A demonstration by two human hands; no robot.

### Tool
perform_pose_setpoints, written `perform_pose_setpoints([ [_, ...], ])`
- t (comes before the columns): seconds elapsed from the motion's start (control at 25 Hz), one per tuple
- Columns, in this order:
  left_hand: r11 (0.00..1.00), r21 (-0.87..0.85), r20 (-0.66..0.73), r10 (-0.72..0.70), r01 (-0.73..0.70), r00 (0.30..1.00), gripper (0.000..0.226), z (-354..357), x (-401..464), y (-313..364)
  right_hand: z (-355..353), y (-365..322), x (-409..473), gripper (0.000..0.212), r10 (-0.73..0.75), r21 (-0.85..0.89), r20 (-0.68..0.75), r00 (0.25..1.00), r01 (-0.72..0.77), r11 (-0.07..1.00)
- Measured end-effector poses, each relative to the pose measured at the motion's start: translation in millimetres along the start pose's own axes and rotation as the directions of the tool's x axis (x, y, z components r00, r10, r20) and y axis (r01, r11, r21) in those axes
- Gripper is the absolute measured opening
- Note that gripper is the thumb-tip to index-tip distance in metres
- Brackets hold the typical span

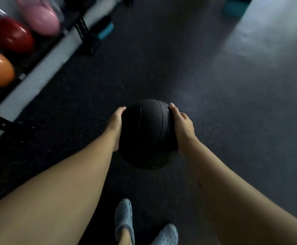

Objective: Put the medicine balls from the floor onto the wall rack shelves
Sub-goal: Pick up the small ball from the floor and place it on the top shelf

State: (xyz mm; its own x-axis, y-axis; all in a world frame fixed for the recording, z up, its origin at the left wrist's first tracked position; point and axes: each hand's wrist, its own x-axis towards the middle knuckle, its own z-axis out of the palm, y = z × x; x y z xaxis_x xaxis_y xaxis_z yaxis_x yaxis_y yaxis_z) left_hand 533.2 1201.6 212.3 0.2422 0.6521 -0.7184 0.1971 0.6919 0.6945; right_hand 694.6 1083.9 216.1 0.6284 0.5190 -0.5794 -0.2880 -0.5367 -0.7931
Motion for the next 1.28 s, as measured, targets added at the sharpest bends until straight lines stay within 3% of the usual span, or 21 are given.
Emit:
perform_pose_setpoints([
  [0.16, 0.931, -0.203, -0.045, 0.301, -0.304, 0.952, 0.043, -46.7, -86.0, 150.6, 45.7, -175.3, -63.2, 0.056, -0.287, 0.028, 0.072, 0.955, 0.286, 0.958],
  [0.28, 0.816, -0.309, -0.141, 0.468, -0.488, 0.872, 0.049, -105.4, -173.9, 266.7, 97.4, -298.6, -143.6, 0.054, -0.482, 0.123, 0.156, 0.862, 0.467, 0.876],
  [0.4, 0.682, -0.286, -0.288, 0.609, -0.673, 0.739, 0.031, -183.3, -279.5, 362.8, 154.6, -400.9, -243.6, 0.047, -0.640, 0.258, 0.240, 0.730, 0.587, 0.767],
  [0.52, 0.563, -0.164, -0.433, 0.697, -0.810, 0.572, 0.027, -264.5, -381.6, 424.7, 210.3, -475.1, -342.1, 0.055, -0.750, 0.398, 0.290, 0.595, 0.638, 0.660],
  [0.68, 0.372, -0.032, -0.562, 0.761, -0.928, 0.324, 0.031, -369.4, -526.2, 482.0, 283.3, -552.6, -488.5, 0.051, -0.838, 0.618, 0.393, 0.380, 0.565, 0.546],
  [0.76, 0.300, 0.072, -0.649, 0.739, -0.951, 0.183, 0.058, -418.4, -588.6, 504.6, 321.9, -579.4, -549.1, 0.045, -0.865, 0.705, 0.407, 0.294, 0.501, 0.502],
  [0.84, 0.266, 0.197, -0.669, 0.740, -0.943, 0.069, 0.076, -450.2, -639.0, 518.4, 355.1, -599.1, -593.1, 0.035, -0.888, 0.782, 0.407, 0.214, 0.420, 0.460],
  [0.92, 0.237, 0.326, -0.707, 0.704, -0.915, -0.069, 0.071, -486.6, -689.2, 531.8, 384.1, -618.2, -641.9, 0.039, -0.897, 0.833, 0.427, 0.117, 0.335, 0.441],
  [1.08, 0.212, 0.447, -0.725, 0.656, -0.869, -0.212, 0.057, -535.7, -752.6, 548.7, 433.6, -647.9, -714.0, 0.054, -0.913, 0.882, 0.408, 0.001, 0.256, 0.395],
  [1.28, 0.081, 0.542, -0.694, 0.605, -0.837, -0.390, 0.054, -604.7, -778.7, 577.2, 506.6, -688.8, -772.2, 0.055, -0.916, 0.917, 0.380, -0.129, 0.185, 0.354],
])
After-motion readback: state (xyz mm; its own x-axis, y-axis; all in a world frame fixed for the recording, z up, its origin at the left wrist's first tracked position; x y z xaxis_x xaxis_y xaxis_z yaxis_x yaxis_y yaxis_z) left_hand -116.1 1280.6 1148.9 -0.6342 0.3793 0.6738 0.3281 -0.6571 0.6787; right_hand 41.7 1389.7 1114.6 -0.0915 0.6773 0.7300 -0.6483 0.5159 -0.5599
